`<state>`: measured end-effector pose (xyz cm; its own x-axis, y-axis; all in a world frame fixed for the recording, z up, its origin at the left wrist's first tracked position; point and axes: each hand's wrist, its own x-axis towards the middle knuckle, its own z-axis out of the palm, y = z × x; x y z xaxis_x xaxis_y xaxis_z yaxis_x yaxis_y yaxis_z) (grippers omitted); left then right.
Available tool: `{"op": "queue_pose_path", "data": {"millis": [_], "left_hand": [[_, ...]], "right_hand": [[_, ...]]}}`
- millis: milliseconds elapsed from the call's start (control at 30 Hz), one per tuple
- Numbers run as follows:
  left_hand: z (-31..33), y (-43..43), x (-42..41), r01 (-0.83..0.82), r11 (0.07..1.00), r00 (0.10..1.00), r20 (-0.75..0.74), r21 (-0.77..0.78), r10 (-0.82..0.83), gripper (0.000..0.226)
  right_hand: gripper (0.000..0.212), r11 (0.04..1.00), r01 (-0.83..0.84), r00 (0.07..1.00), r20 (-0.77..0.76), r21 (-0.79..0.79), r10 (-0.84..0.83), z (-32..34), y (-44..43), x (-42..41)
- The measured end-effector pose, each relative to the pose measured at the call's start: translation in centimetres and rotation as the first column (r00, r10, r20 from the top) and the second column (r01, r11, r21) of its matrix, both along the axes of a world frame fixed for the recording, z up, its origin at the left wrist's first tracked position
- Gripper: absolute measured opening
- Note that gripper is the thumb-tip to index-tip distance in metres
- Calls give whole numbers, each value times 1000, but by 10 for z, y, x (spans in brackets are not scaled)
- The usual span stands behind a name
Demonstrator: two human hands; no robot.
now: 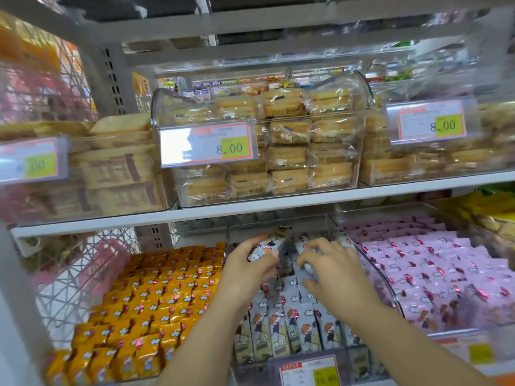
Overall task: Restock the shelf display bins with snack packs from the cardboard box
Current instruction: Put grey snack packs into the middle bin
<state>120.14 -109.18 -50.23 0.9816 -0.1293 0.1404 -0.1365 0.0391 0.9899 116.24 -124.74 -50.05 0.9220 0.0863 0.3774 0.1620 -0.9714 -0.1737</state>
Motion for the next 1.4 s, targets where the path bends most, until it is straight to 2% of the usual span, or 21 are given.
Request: {"op": "queue_pose_path", "data": {"millis": [100, 167, 267, 333, 400, 467, 600, 667, 767, 800, 867, 933, 1000, 1100, 1167, 1233, 1300, 1400], "left_hand": [[6, 6, -1, -44, 998, 999, -9, -35, 44, 13], [14, 13, -4, -77, 997, 996, 34, -10, 77, 13], [25, 25, -5, -138, 982, 983, 138, 132, 120, 14], [32, 33, -9, -151, 976, 981, 148, 156, 128, 12], [37, 41, -15, -164, 971, 979, 152, 173, 138, 14], [40, 47, -21, -173, 966, 975, 172, 191, 141, 14], [47, 58, -32, -177, 960, 965, 228, 216, 127, 18], [48, 63, -37, -154, 938, 962, 264, 312, 70, 23], [46, 69, -42, -70, 822, 960, 262, 566, -98, 20], [45, 70, -43, -39, 783, 962, 235, 621, -139, 25], [43, 72, -41, -21, 735, 967, 201, 678, -157, 30], [43, 74, -40, -49, 712, 968, 210, 701, -140, 25], [43, 75, -37, -70, 697, 969, 215, 713, -124, 23], [41, 74, -36, -55, 666, 973, 190, 744, -132, 25], [39, 72, -34, -28, 626, 975, 160, 779, -156, 25], [36, 69, -34, -18, 578, 971, 151, 816, -183, 25], [33, 64, -34, -35, 500, 967, 155, 865, -201, 35], [30, 57, -34, -94, 371, 959, 184, 924, -217, 56]], "right_hand": [[23, 967, -34, 993, 122, 252, 4, -6, -2, 5], [27, 895, -50, 983, 180, 442, -34, -1, -4, 6], [40, 689, -74, 993, 119, 721, -18, 12, -8, 3], [43, 565, -117, 993, 110, 817, 48, 20, -11, 0], [44, 515, -133, 991, 104, 847, 85, 26, -14, -7], [41, 509, -147, 988, 102, 848, 115, 32, -15, -16], [30, 565, -178, 976, 72, 805, 205, 40, -11, -34], [29, 627, -174, 972, 28, 760, 235, 38, -8, -39], [24, 663, -148, 985, 49, 734, 165, 35, -2, -40], [20, 636, -144, 989, 82, 759, 125, 34, 0, -40], [11, 515, -127, 992, 115, 848, 54, 32, 7, -40], [12, 433, -71, 996, 43, 899, 74, 26, 15, -40], [17, 480, -24, 975, -87, 877, 207, 17, 21, -38], [41, 673, -62, 896, -255, 737, 362, 5, 31, -37], [68, 787, -115, 888, -292, 606, 354, 0, 36, -35], [88, 877, -137, 920, -269, 461, 285, -5, 37, -29], [88, 936, -148, 957, -192, 320, 217, -13, 33, -21], [65, 976, -159, 974, -140, 147, 179, -17, 24, -14]]}}
